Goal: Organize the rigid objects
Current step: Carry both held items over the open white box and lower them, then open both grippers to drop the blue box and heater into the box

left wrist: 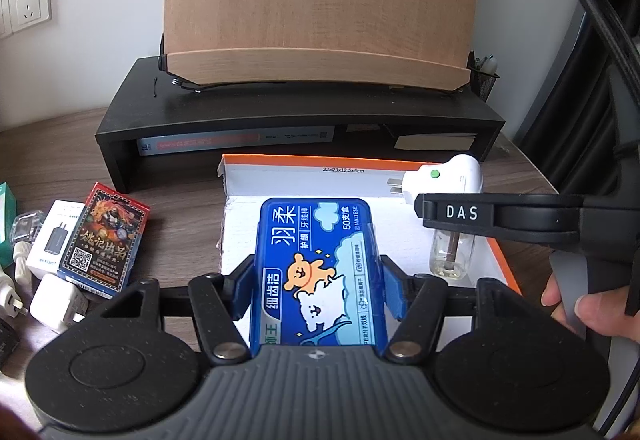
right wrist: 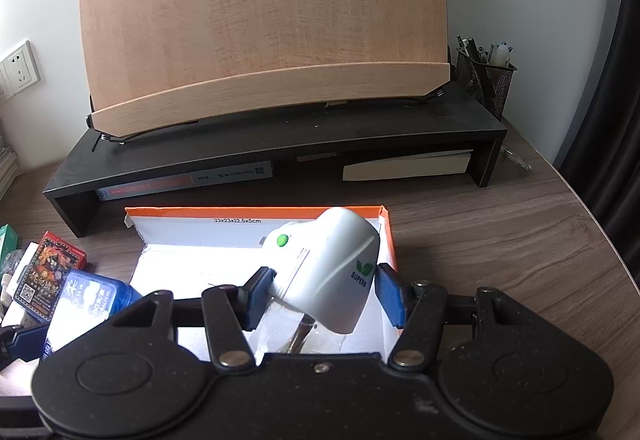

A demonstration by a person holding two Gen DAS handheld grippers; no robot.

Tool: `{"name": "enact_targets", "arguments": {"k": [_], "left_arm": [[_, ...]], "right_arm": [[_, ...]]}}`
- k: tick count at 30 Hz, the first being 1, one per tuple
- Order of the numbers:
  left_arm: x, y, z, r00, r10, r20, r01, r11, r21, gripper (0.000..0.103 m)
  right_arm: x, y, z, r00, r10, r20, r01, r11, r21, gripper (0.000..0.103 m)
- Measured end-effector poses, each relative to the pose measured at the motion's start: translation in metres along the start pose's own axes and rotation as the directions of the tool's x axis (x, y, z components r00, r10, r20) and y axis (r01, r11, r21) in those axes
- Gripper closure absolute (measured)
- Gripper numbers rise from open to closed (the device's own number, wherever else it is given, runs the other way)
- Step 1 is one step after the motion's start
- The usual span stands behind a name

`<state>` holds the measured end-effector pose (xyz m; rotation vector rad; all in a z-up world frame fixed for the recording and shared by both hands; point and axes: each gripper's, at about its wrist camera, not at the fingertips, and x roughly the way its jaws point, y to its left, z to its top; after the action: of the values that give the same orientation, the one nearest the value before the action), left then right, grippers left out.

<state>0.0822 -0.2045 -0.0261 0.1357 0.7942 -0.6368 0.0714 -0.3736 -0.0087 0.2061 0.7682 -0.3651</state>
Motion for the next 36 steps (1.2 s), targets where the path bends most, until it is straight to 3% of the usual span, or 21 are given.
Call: {"name": "enact_targets", "arguments": {"k": [8,19,21,23,27,36], "left_arm": [[0.009,-0.003,-0.001,1.0,-0.005,-0.017,0.005,1.0,0.003,0.04],[0.025,-0.013,-0.003,0.998,-0.034,-0.053,0.035,0.999,0.021,0.04],[0.025,-0.016,-0.003,0.997,-0.043,-0.057,0.044,0.999,0.024,0.036],[0.021,-0.019,-0.004,0.998,-0.047,-0.05,0.048,0.999,0.026,0.029],[0.007,-0.02,-0.002,0.999,-0.04,-0.032,0.041,0.999,0.032,0.028],[-0.037,0.003,-0.005,0.999,0.044,-0.005,-0.044,0.999,-0.005,0.017]], "right_arm": [[0.01,-0.002,0.003,1.0,0.011,-0.018,-0.011,1.0,-0.016,0.033],[-0.03,-0.026,0.007,0.995,-0.01,0.103,0.008,1.0,0.025,0.028],[-0.039,-0.03,0.006,0.994,-0.009,0.112,0.006,1.0,0.029,0.028],[-0.047,-0.031,0.004,0.993,-0.011,0.119,0.007,1.0,0.029,0.027],[-0.059,-0.026,-0.004,0.992,-0.019,0.121,0.017,1.0,0.018,0.026],[-0.081,-0.002,-0.021,0.995,-0.008,0.099,0.005,1.0,0.027,0.024]]}}
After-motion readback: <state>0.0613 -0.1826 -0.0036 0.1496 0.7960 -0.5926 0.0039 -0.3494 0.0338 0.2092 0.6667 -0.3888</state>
